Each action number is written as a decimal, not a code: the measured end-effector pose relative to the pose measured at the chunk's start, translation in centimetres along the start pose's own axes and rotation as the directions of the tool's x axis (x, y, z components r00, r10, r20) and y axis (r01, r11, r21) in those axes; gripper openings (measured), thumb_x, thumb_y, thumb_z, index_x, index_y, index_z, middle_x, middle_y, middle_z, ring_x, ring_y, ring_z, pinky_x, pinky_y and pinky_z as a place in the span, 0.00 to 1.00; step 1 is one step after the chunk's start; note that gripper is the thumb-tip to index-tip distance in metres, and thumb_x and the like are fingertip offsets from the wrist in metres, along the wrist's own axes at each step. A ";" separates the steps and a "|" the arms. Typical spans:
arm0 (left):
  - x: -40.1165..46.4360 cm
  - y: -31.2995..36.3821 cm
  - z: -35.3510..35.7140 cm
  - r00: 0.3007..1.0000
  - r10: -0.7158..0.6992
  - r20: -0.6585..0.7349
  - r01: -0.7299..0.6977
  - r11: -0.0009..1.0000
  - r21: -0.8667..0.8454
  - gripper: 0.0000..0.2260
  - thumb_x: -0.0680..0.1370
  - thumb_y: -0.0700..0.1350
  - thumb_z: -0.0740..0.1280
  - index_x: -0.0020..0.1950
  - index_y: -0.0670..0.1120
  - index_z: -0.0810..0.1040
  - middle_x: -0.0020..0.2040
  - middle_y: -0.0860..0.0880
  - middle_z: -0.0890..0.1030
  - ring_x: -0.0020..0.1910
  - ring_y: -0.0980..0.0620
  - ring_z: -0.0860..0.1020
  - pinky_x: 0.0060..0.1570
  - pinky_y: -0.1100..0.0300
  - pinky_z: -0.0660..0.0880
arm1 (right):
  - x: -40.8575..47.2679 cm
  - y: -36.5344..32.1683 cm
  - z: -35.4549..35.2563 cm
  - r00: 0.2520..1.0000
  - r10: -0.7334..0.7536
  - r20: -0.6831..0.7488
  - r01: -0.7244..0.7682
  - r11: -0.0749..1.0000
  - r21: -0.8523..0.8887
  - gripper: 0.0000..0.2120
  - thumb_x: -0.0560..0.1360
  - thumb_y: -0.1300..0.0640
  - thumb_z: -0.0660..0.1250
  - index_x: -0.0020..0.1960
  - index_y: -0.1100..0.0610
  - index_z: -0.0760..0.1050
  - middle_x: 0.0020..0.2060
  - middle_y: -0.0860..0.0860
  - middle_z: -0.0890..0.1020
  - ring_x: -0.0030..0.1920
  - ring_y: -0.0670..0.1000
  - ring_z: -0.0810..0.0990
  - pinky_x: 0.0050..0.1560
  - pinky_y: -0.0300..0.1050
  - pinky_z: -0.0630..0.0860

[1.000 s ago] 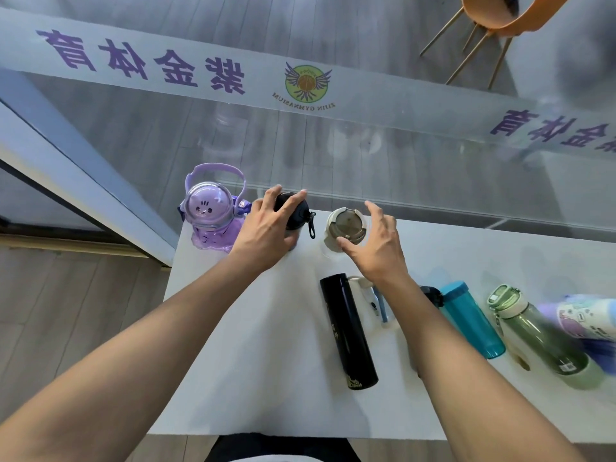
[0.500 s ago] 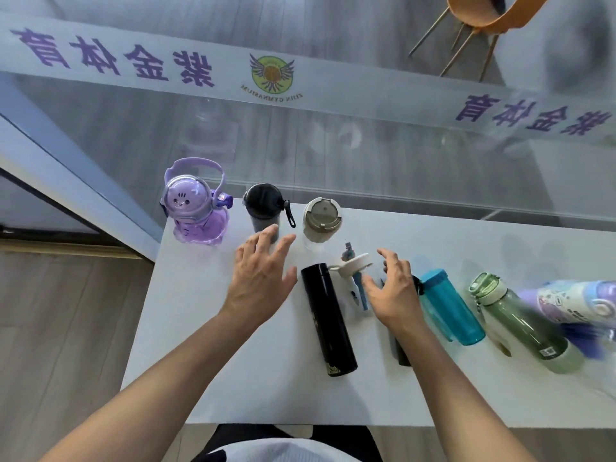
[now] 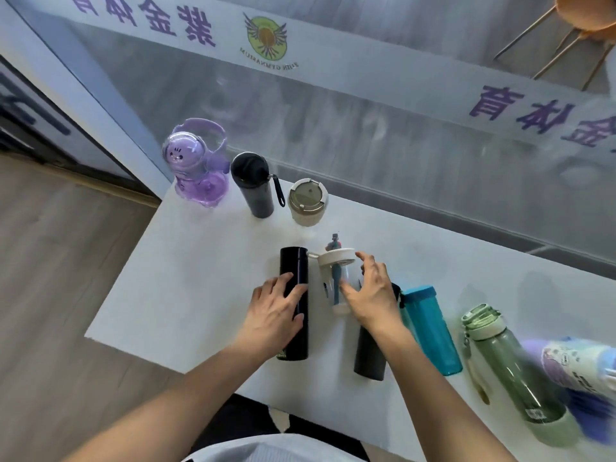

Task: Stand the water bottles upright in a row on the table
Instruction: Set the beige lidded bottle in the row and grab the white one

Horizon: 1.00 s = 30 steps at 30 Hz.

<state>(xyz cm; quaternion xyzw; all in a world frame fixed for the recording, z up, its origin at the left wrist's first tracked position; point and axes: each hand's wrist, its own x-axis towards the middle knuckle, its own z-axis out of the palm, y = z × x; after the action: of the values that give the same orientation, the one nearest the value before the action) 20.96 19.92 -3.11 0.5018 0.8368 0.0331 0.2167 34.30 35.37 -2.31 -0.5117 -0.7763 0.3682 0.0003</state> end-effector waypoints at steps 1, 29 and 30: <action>-0.1 0.3 0.4 1.000 -0.021 0.007 0.021 1.000 -0.006 0.26 0.75 0.52 0.67 0.72 0.54 0.66 0.75 0.45 0.63 0.71 0.42 0.64 0.67 0.47 0.64 | 0.4 0.1 0.0 1.000 -0.011 0.000 0.011 1.000 0.001 0.30 0.75 0.45 0.68 0.74 0.45 0.62 0.63 0.53 0.72 0.64 0.55 0.74 0.64 0.52 0.73; -0.9 0.2 2.4 0.997 -0.061 0.054 0.068 0.988 -0.140 0.23 0.75 0.47 0.66 0.70 0.57 0.66 0.80 0.50 0.49 0.69 0.42 0.64 0.63 0.51 0.71 | 7.4 -0.8 -3.0 0.994 0.007 -0.106 0.012 0.983 0.185 0.45 0.65 0.50 0.80 0.76 0.51 0.62 0.65 0.52 0.67 0.65 0.52 0.73 0.64 0.40 0.67; -0.9 0.3 2.4 0.996 -0.063 0.060 0.071 0.988 -0.140 0.23 0.76 0.47 0.66 0.69 0.57 0.66 0.80 0.50 0.49 0.70 0.42 0.63 0.62 0.51 0.72 | 7.3 -0.6 -3.0 0.993 -0.024 -0.120 0.045 0.983 0.178 0.45 0.65 0.51 0.81 0.76 0.52 0.62 0.65 0.51 0.67 0.65 0.52 0.73 0.64 0.38 0.67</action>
<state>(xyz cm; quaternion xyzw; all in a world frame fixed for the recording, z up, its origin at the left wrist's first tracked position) 22.56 18.92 -4.94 0.4575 0.8423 0.0714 0.2759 31.44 42.77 -2.56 -0.5168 -0.7470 0.4063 0.0986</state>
